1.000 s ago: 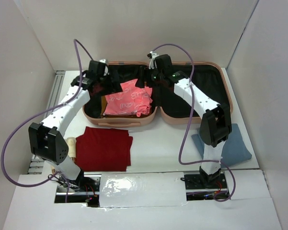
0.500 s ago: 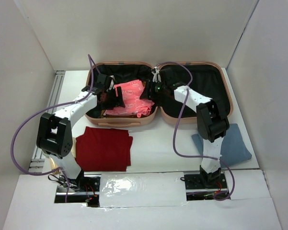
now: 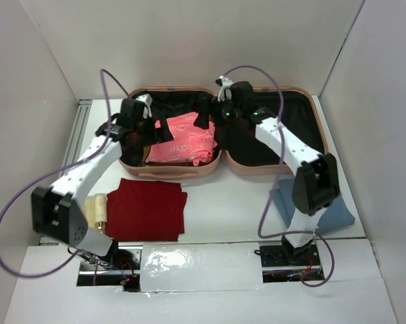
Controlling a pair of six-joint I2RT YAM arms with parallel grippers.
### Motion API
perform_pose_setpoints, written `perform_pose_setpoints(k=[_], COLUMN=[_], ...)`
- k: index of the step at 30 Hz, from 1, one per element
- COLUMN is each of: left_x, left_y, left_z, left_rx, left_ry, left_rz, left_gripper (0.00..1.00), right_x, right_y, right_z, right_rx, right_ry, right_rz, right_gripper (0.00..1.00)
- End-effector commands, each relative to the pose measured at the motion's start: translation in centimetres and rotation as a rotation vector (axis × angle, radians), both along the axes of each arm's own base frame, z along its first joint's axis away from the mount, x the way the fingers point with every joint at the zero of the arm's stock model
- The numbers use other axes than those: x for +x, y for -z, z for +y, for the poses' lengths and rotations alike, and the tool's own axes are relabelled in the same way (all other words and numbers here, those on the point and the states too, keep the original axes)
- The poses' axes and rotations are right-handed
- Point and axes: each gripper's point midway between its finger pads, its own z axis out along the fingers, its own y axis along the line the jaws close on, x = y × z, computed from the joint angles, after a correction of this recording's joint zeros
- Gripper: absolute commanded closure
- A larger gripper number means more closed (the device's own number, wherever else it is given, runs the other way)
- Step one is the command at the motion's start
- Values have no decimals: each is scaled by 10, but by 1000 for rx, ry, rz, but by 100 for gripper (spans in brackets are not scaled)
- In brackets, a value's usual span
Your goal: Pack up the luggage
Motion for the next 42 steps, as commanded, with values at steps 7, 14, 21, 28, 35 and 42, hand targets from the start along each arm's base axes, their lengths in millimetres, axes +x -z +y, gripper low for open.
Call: perform_pose_setpoints(k=[7,14,21,28,35,42], left_x=[-59,-83,-88,-87,-89,-85], left_y=[-37,-19,-9,-6,-1,-7], left_z=[23,25,27,25,27,31], left_rx=[-54,-38,-1,3,20,35], left_ry=[-93,-65,-39,-36,-40,-61], left_rz=[-96,-49,-43,-22,-17,-34], left_gripper=[0,0,0,0,0,0], right_x=[-62,-188,-202,-203,-199,-202], right_y=[-31,78,106,136,162,195], right_z=[-130,-238,-274,-319,-317,-283], right_rx=[-210,-455,-406,-534,-397,-258], right_ry=[613,995,1155,1357,1423,1287], right_rz=[41,339,364,396,434,520], right_gripper=[2,0,0,0,3,10])
